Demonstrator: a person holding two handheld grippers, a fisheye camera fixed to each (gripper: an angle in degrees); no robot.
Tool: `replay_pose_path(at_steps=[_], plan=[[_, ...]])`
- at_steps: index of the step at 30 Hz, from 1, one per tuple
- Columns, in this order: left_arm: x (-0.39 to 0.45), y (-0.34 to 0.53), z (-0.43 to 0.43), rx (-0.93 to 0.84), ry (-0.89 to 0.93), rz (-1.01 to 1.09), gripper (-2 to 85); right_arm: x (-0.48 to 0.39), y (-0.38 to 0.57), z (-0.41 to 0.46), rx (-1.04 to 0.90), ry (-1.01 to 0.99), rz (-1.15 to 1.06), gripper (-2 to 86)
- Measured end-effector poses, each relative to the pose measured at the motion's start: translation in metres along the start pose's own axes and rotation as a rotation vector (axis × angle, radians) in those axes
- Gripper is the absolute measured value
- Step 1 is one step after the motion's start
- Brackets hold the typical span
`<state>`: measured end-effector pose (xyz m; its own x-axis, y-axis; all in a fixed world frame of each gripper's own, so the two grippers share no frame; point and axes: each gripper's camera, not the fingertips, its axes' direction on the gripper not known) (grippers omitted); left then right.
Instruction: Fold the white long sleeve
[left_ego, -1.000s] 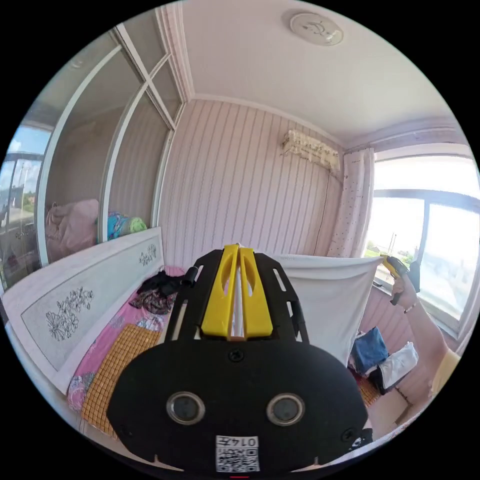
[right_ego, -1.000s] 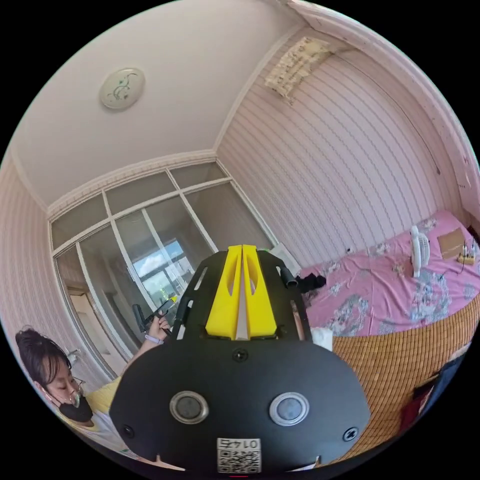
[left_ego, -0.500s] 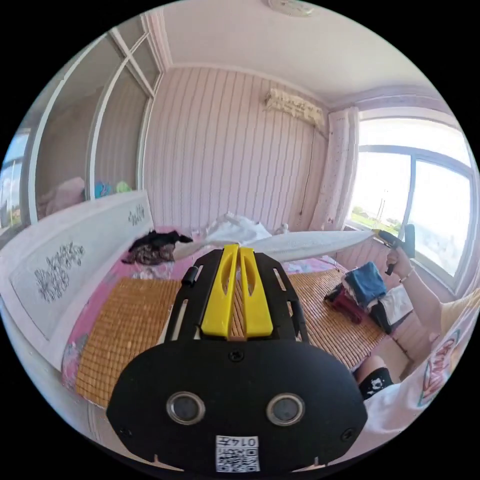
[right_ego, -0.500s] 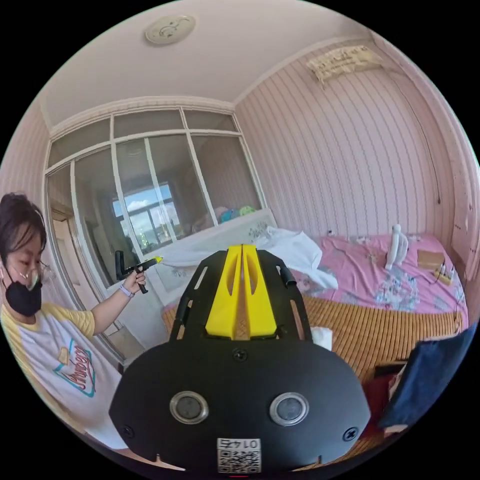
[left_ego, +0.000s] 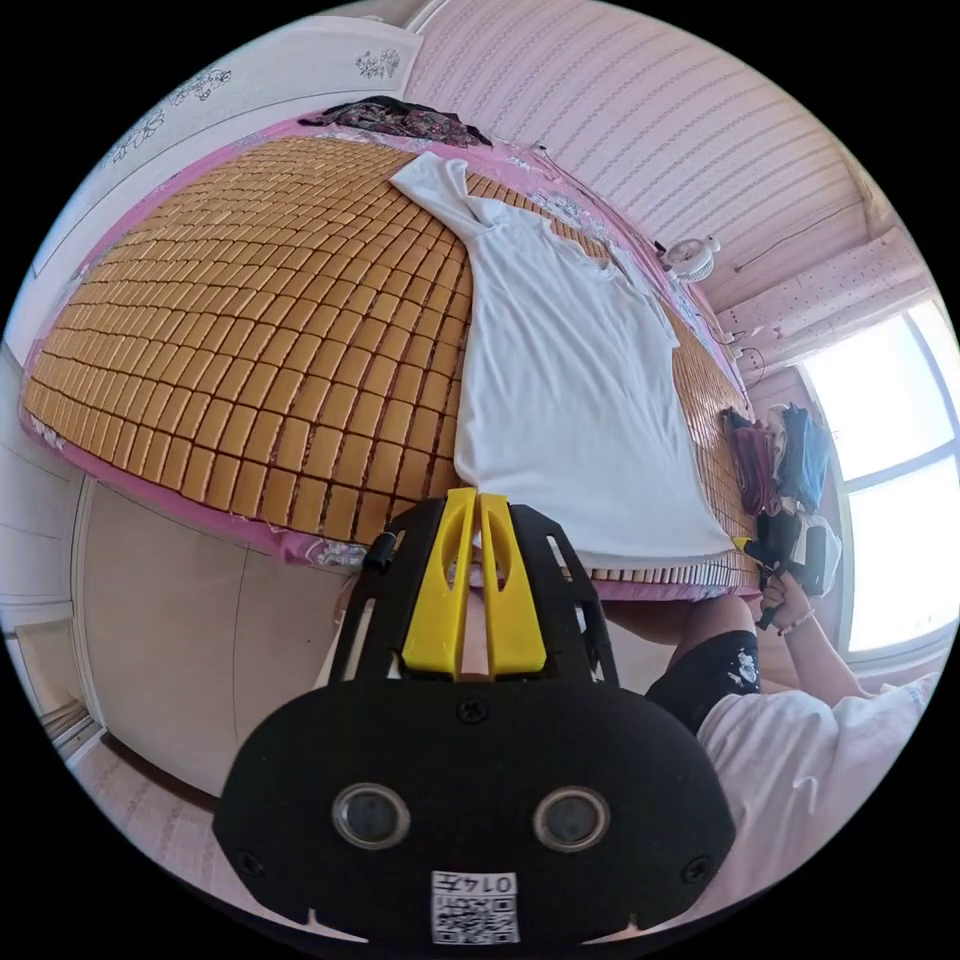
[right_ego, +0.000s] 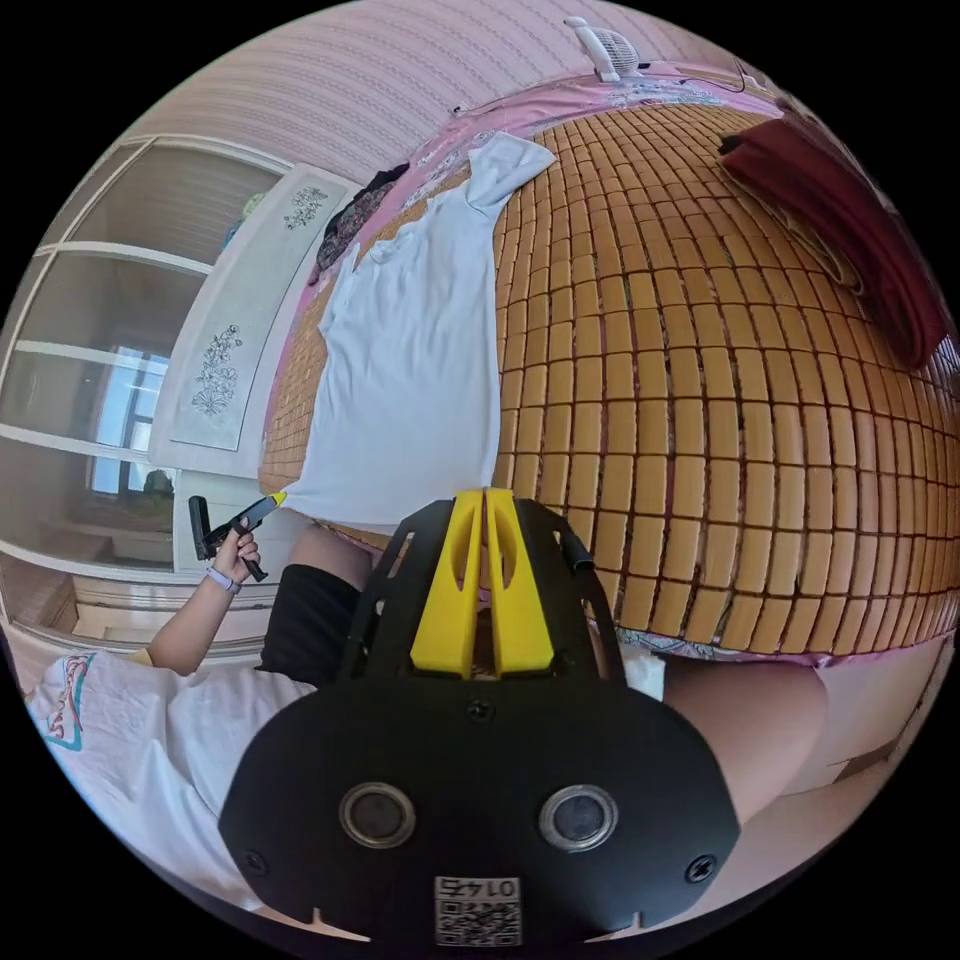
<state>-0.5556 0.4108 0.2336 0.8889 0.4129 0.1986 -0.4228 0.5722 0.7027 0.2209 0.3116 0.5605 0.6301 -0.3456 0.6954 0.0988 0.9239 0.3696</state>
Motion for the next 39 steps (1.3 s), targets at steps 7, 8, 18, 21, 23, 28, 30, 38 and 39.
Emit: replay_pose_path(at_steps=[7,8,18,21,23,28,30,38,39], plan=[[-0.027,-0.022,0.004,0.017,-0.019,-0.023,-1.0,-0.016,-0.013,0.024,-0.096,0.110,-0.025,0.7],[-0.032,-0.027,0.003,0.031,-0.004,-0.031,-1.0,-0.018,-0.015,0.027,-0.097,0.109,-0.030,1.0],[-0.039,-0.064,0.034,-0.026,-0.022,0.003,-1.0,-0.083,-0.080,0.109,-0.096,0.435,-0.238,7.6],[-0.045,-0.068,0.042,-0.029,-0.013,-0.004,-1.0,-0.081,-0.095,0.122,-0.117,0.506,-0.245,1.7],[-0.048,-0.070,0.049,-0.039,0.001,0.001,-1.0,-0.074,-0.102,0.118,-0.141,0.488,-0.223,0.5],[-0.053,-0.070,0.061,-0.045,0.046,0.021,-1.0,-0.042,-0.105,0.081,-0.064,0.330,-0.118,0.2],[-0.054,-0.071,0.067,-0.059,0.062,0.029,-1.0,-0.031,-0.104,0.075,-0.043,0.303,-0.076,0.2],[-0.070,-0.084,0.052,0.027,-0.020,0.000,-1.0,-0.014,-0.096,0.075,-0.031,0.130,0.055,0.2],[-0.074,-0.086,0.048,0.043,-0.022,-0.010,-1.0,-0.026,-0.093,0.080,-0.054,0.100,0.013,0.2]])
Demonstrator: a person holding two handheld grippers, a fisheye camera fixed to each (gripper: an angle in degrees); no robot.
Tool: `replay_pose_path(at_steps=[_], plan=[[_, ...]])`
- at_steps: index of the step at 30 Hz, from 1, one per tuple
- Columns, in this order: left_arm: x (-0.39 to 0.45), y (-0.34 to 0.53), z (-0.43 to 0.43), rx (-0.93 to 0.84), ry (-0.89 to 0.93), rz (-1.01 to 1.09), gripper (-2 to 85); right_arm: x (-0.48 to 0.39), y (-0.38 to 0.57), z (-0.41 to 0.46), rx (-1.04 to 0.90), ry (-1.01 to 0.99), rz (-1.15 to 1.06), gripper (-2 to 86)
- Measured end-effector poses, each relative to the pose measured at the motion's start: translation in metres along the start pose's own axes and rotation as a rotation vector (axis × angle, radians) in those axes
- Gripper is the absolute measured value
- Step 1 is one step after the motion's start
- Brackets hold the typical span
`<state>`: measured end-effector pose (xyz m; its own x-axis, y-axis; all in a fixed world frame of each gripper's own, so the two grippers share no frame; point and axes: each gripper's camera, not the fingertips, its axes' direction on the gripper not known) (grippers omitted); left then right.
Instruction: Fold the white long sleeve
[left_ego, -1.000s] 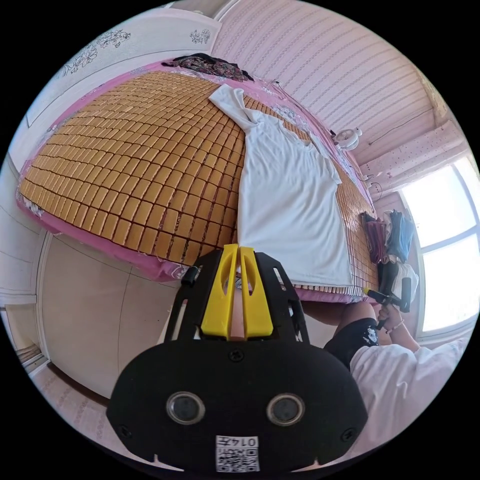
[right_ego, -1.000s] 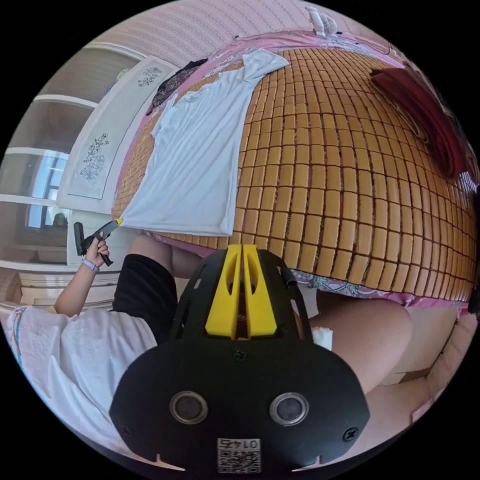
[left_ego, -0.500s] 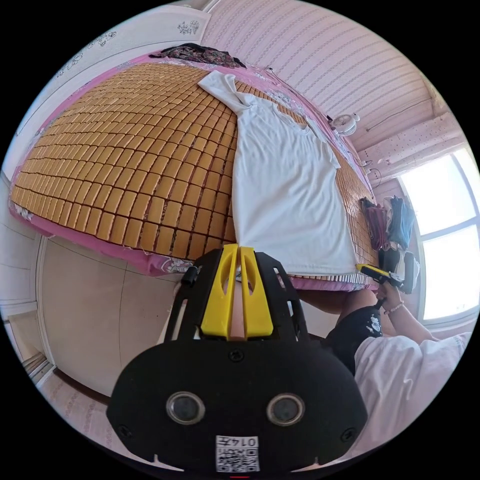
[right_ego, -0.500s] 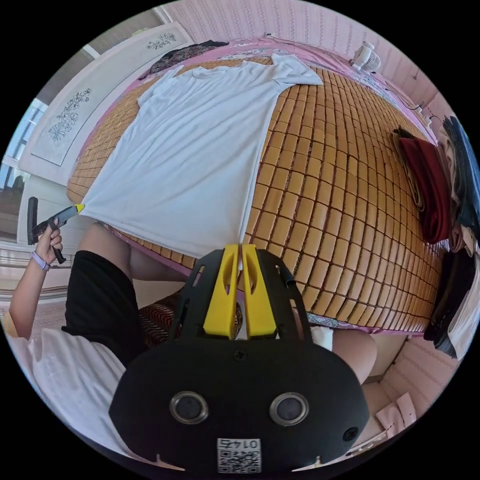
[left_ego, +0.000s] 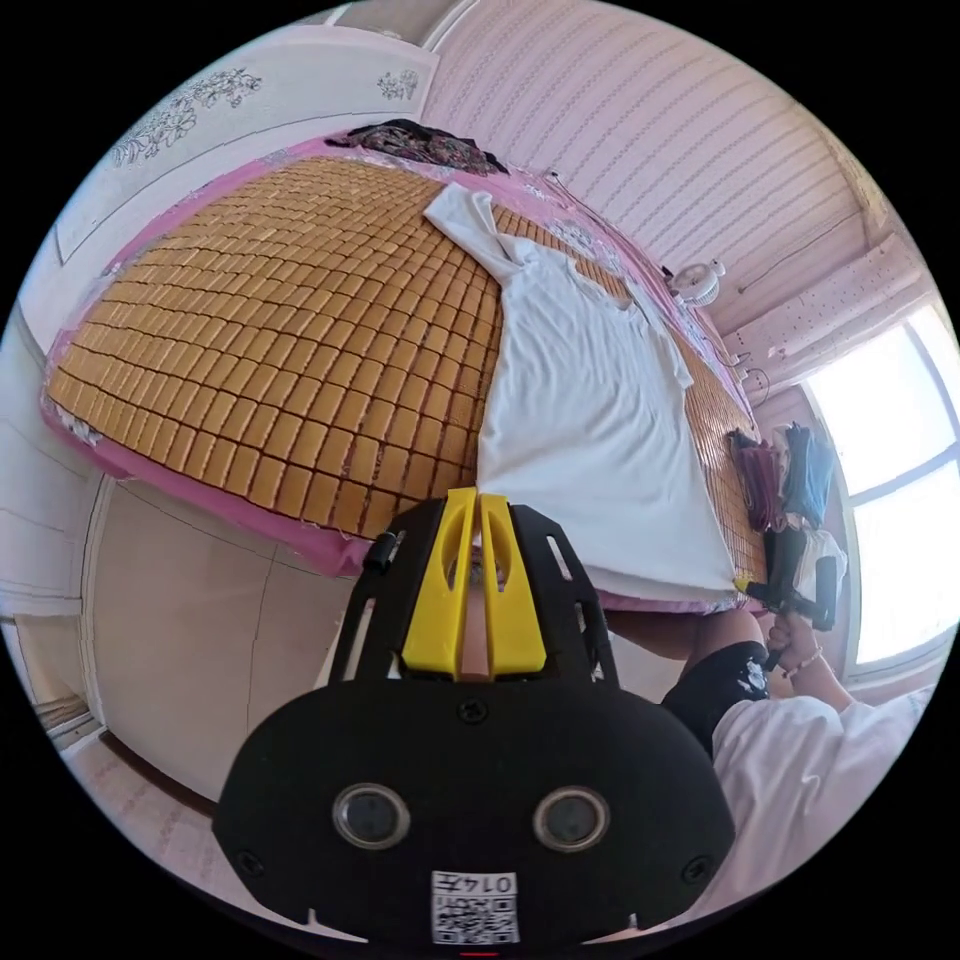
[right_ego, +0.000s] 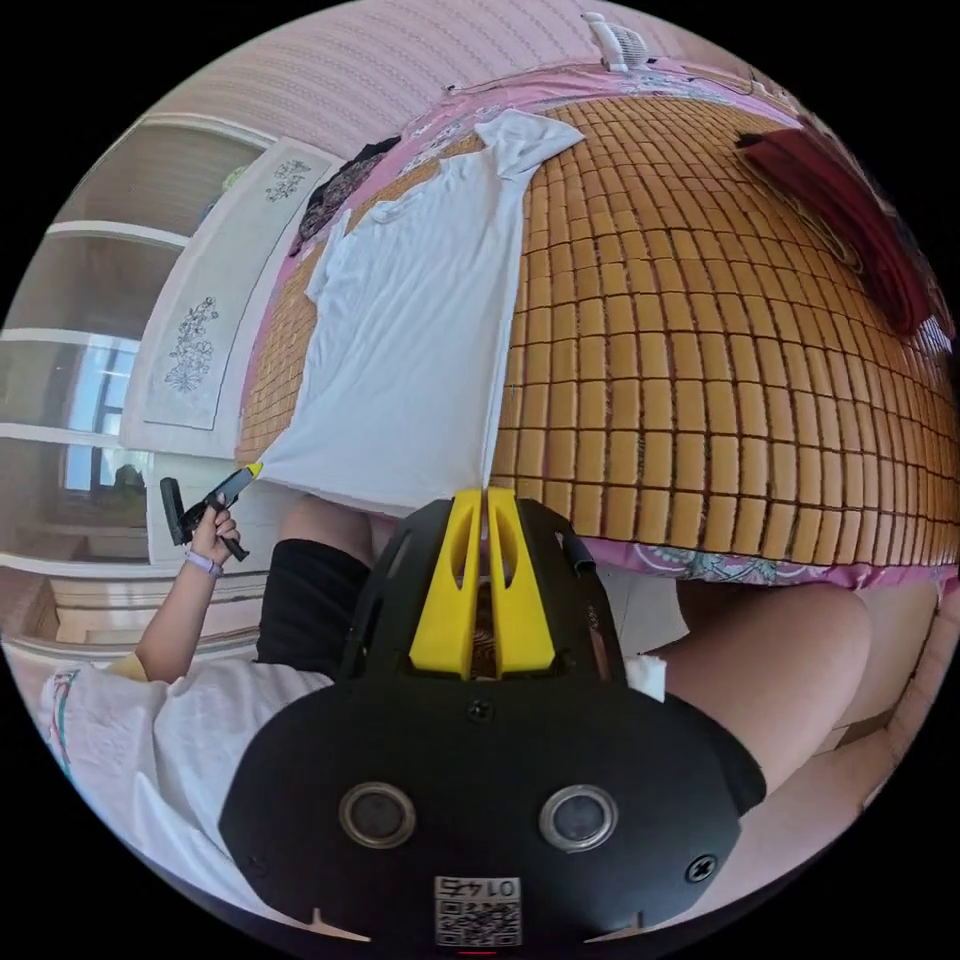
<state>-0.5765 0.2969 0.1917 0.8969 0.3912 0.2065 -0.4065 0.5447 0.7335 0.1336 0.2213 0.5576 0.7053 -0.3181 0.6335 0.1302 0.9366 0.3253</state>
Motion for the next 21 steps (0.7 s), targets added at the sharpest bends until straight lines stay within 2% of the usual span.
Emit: replay_pose_path(at_steps=[4,11,17,21], plan=[[-0.024,-0.005,-0.019,0.059,-0.021,-0.054,-0.9,-0.038,0.013,0.024,-0.068,0.083,-0.155,0.3],[-0.036,0.029,0.011,-0.075,0.060,-0.104,1.1,-0.040,0.038,0.050,-0.137,0.253,-0.163,0.4],[-0.042,0.055,0.001,-0.009,0.113,-0.140,4.8,-0.034,0.061,0.045,-0.083,0.301,-0.136,0.4],[-0.037,0.073,-0.018,0.055,0.135,-0.094,4.9,-0.039,0.097,0.033,0.088,0.320,-0.158,-0.1]])
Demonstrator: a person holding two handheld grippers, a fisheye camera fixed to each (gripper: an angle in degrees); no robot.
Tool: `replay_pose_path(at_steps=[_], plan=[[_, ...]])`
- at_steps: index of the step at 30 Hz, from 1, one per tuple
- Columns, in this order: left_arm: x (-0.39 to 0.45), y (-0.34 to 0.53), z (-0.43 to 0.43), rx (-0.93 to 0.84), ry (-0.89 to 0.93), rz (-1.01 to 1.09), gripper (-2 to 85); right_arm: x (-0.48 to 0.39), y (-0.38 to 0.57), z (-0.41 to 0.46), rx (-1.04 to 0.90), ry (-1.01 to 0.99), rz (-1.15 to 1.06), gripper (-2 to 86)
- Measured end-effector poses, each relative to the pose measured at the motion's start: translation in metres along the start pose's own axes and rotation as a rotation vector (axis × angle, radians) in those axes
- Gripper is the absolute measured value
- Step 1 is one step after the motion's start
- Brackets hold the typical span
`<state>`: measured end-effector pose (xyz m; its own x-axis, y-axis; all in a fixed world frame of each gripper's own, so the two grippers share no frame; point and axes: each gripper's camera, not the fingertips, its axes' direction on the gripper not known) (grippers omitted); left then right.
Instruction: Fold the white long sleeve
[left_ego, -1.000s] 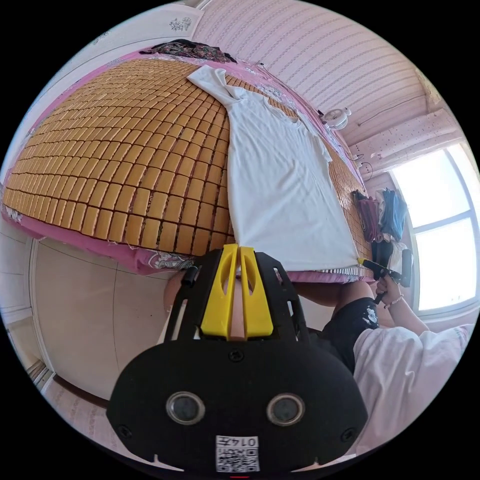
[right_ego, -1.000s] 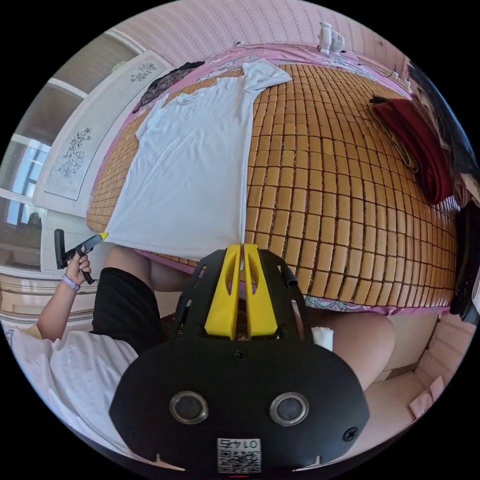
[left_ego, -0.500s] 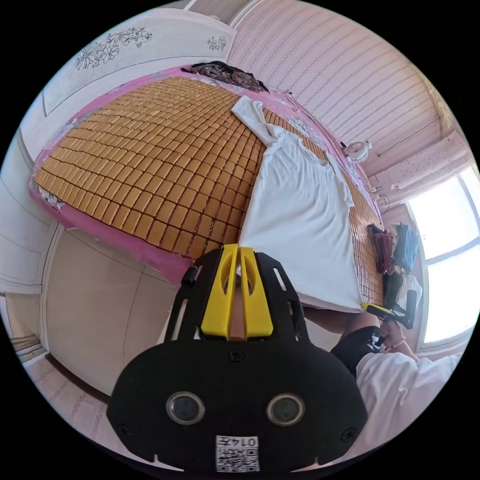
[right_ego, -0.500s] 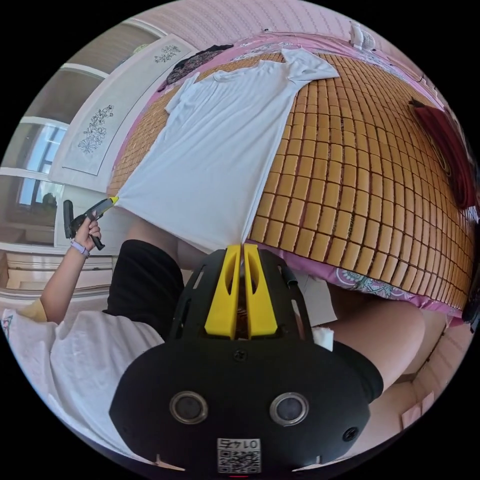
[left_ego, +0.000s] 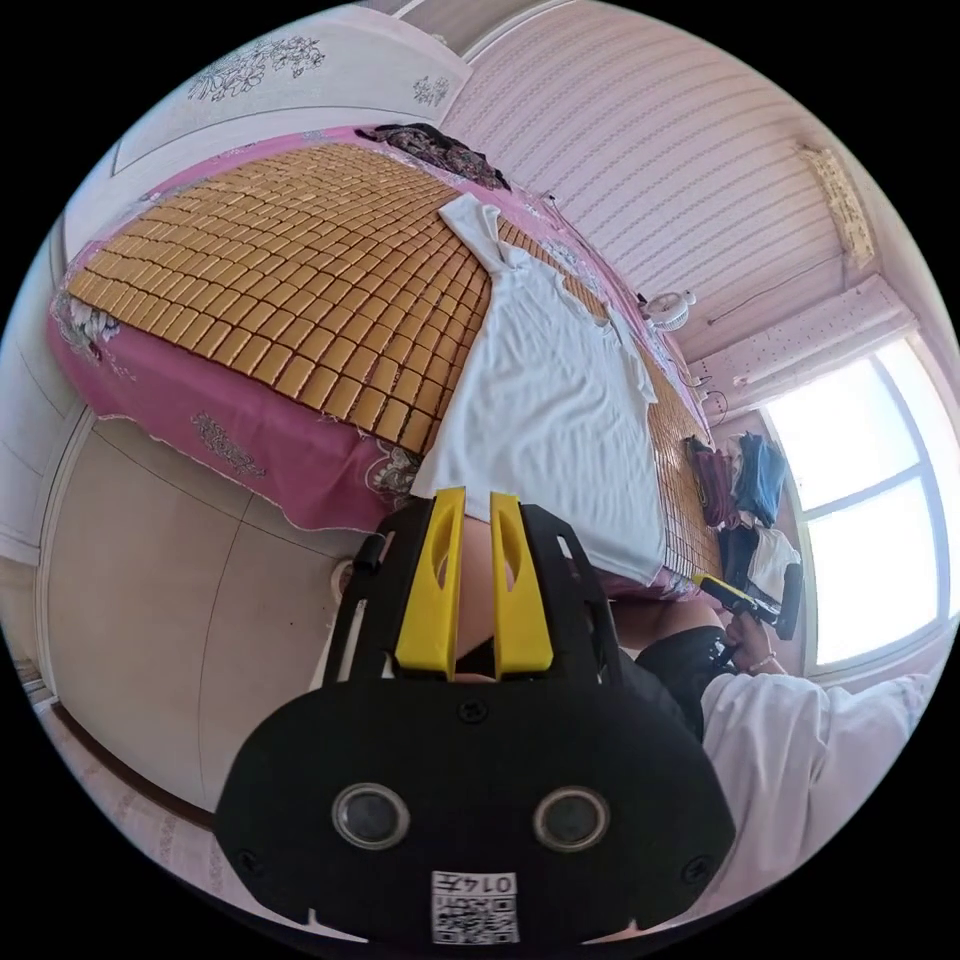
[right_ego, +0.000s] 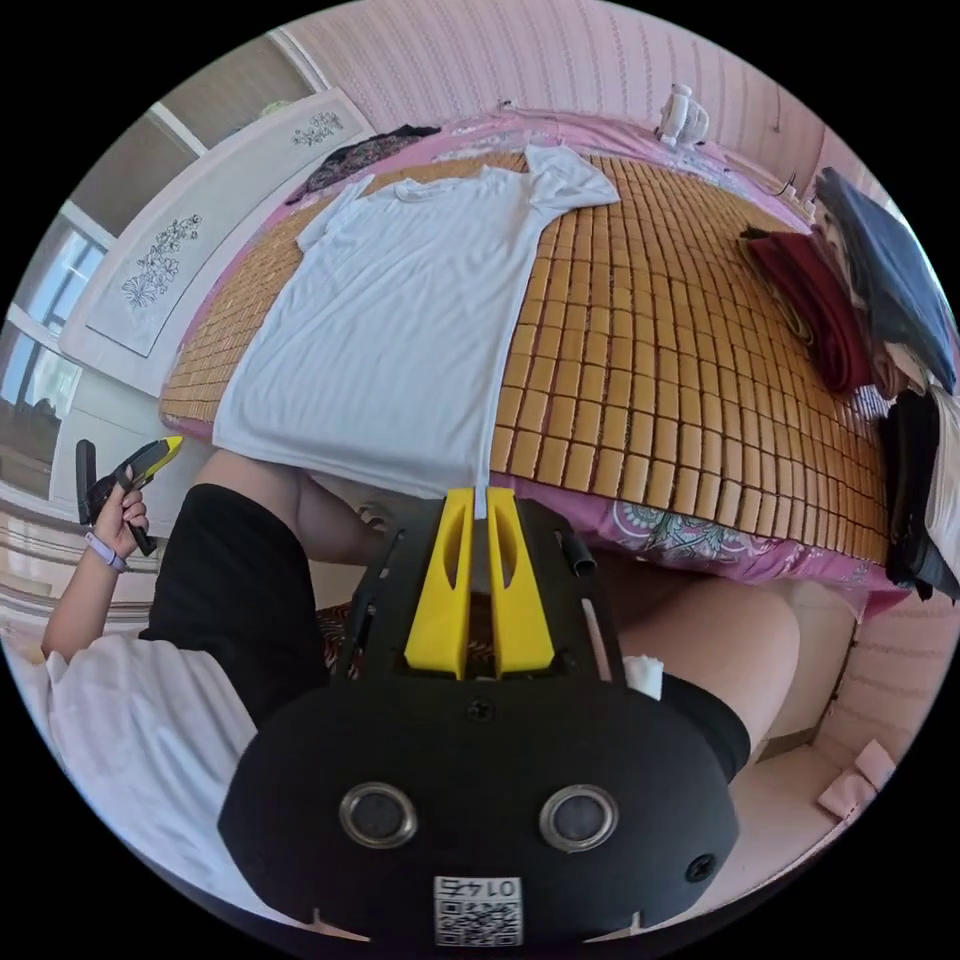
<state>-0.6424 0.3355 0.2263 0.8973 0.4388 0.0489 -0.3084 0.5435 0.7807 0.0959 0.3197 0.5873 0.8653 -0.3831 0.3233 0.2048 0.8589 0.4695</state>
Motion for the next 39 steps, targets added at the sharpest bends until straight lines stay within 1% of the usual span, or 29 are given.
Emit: replay_pose_path(at_steps=[1,4,9,16,19,23,29,35,39], plan=[[0.005,0.006,-0.006,0.014,-0.003,0.033,4.9,-0.006,0.013,-0.008,0.091,0.033,-0.013,-0.2],[0.019,0.019,-0.019,0.048,-0.025,0.121,4.9,-0.024,0.037,-0.020,0.222,0.096,-0.059,-0.5],[0.047,0.033,-0.030,0.097,-0.034,0.252,5.4,-0.042,0.069,-0.031,0.309,0.060,-0.106,-0.9],[0.094,0.049,-0.031,0.153,0.051,0.411,6.4,-0.056,0.109,-0.049,0.386,-0.004,-0.142,-0.9],[0.110,0.048,-0.028,0.167,0.060,0.457,6.4,-0.057,0.121,-0.057,0.411,-0.020,-0.156,-0.9],[0.126,0.031,-0.013,0.151,0.051,0.482,6.5,-0.055,0.123,-0.059,0.393,-0.043,-0.160,-0.5],[0.141,-0.016,0.021,0.110,0.029,0.475,6.5,-0.054,0.103,-0.045,0.291,-0.075,-0.184,0.2],[0.149,-0.079,0.082,0.054,0.040,0.383,6.4,-0.040,0.053,-0.021,0.183,-0.096,-0.187,1.1],[0.164,-0.125,0.115,0.025,0.026,0.356,6.5,-0.018,-0.011,-0.005,0.132,-0.101,-0.194,1.5]])
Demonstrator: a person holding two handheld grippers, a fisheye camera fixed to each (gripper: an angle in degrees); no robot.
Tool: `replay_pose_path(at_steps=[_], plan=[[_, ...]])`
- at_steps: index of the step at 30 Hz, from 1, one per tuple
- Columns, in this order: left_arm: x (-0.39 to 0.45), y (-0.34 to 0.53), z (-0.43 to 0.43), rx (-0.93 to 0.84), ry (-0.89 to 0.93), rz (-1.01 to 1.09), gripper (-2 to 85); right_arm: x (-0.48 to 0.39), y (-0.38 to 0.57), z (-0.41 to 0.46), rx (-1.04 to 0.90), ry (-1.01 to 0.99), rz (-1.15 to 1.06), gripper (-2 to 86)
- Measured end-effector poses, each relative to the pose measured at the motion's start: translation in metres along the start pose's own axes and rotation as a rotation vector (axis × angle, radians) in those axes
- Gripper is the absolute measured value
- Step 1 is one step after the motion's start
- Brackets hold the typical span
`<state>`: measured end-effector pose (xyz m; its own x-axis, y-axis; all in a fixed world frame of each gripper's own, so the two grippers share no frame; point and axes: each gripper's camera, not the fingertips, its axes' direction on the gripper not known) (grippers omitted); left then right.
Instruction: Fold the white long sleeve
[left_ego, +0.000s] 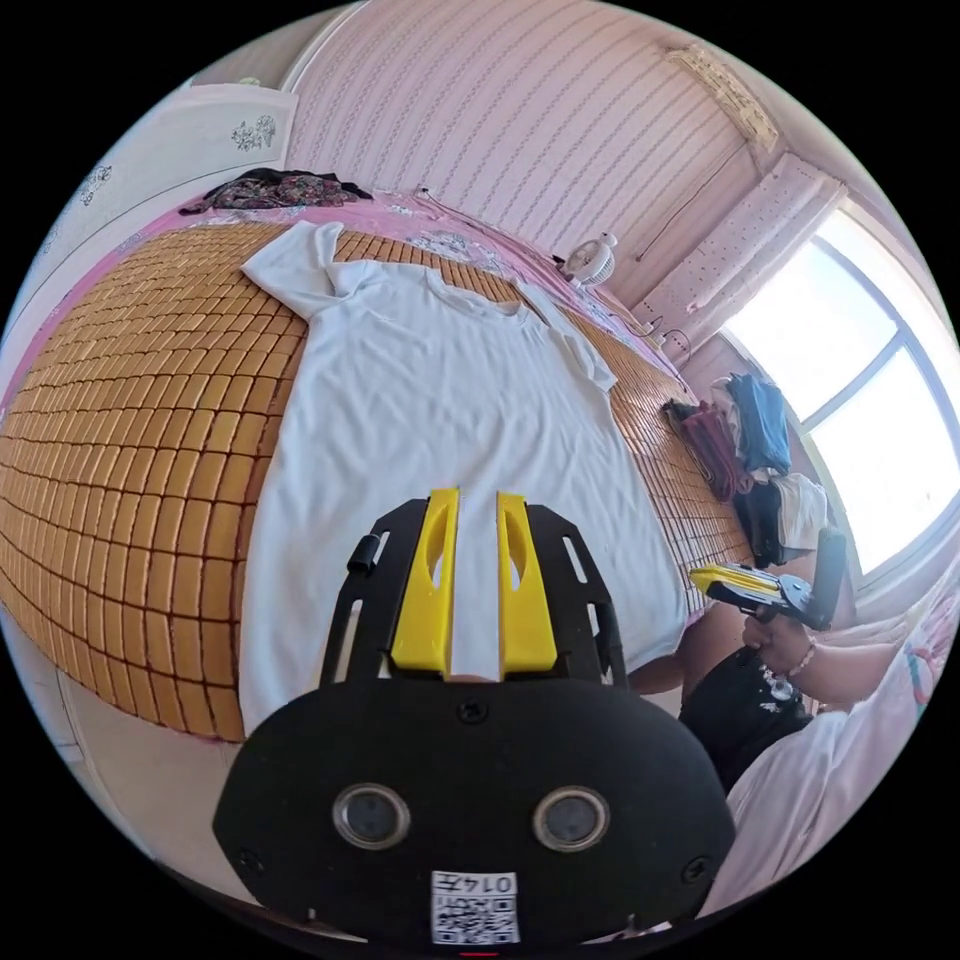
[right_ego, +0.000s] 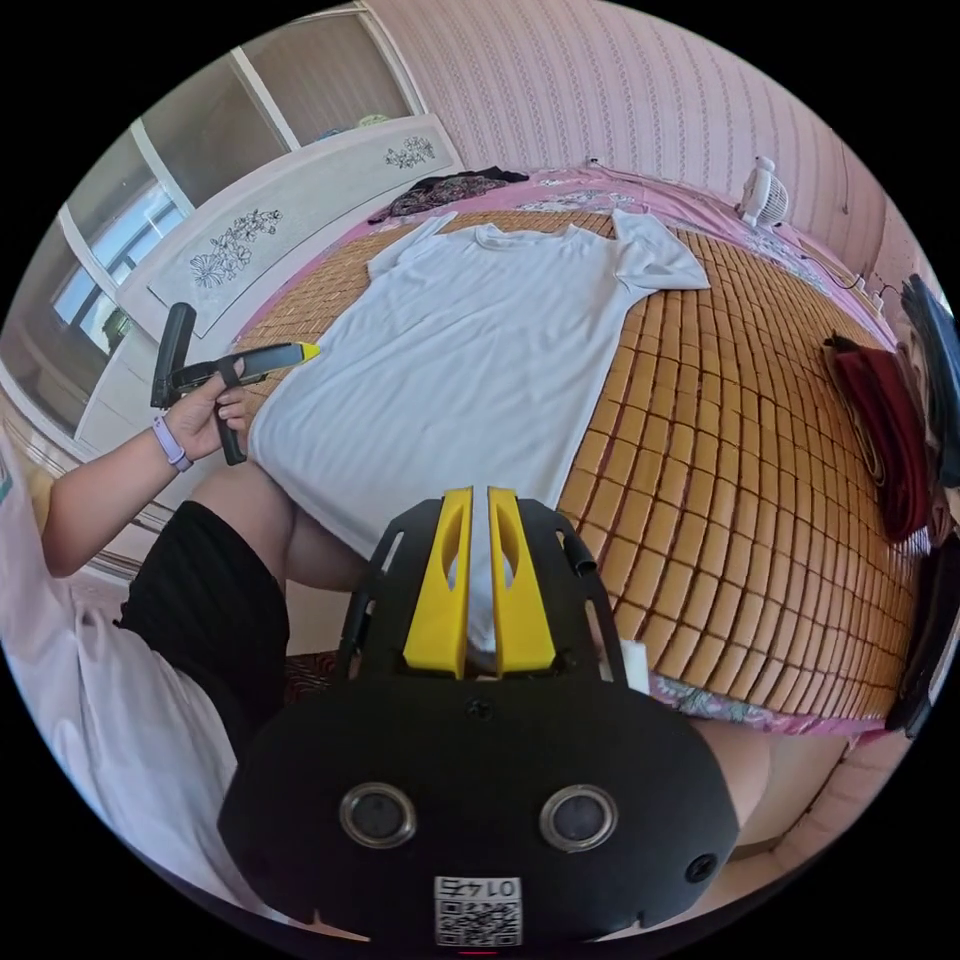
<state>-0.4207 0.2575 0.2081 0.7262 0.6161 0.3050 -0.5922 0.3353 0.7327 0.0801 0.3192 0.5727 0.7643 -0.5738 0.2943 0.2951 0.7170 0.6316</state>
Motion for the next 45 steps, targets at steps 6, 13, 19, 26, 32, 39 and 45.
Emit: replay_pose_path(at_steps=[6,13,19,26,32,39,45], plan=[[0.005,-0.078,0.035,-0.060,-0.041,-0.040,6.5,0.033,-0.087,0.011,-0.070,-0.071,0.034,2.2],[0.006,-0.184,0.033,-0.105,-0.107,-0.099,6.4,0.027,-0.182,-0.022,-0.083,-0.018,-0.006,9.3],[-0.020,-0.287,0.060,-0.041,-0.182,-0.045,0.4,0.056,-0.331,0.023,-0.026,0.010,-0.100,8.3],[-0.054,-0.362,0.142,-0.168,-0.281,-0.109,-1.0,0.069,-0.451,0.106,-0.118,0.209,-0.029,6.9],[-0.046,-0.390,0.158,-0.183,-0.321,-0.074,-1.0,0.052,-0.478,0.130,-0.203,0.287,-0.119,5.8],[-0.030,-0.397,0.143,-0.057,-0.339,-0.126,-1.0,0.084,-0.463,0.052,-0.008,0.301,-0.054,7.9],[0.048,-0.405,0.144,0.033,-0.243,0.048,-1.0,0.182,-0.444,0.017,-0.072,0.398,0.081,12.1]])
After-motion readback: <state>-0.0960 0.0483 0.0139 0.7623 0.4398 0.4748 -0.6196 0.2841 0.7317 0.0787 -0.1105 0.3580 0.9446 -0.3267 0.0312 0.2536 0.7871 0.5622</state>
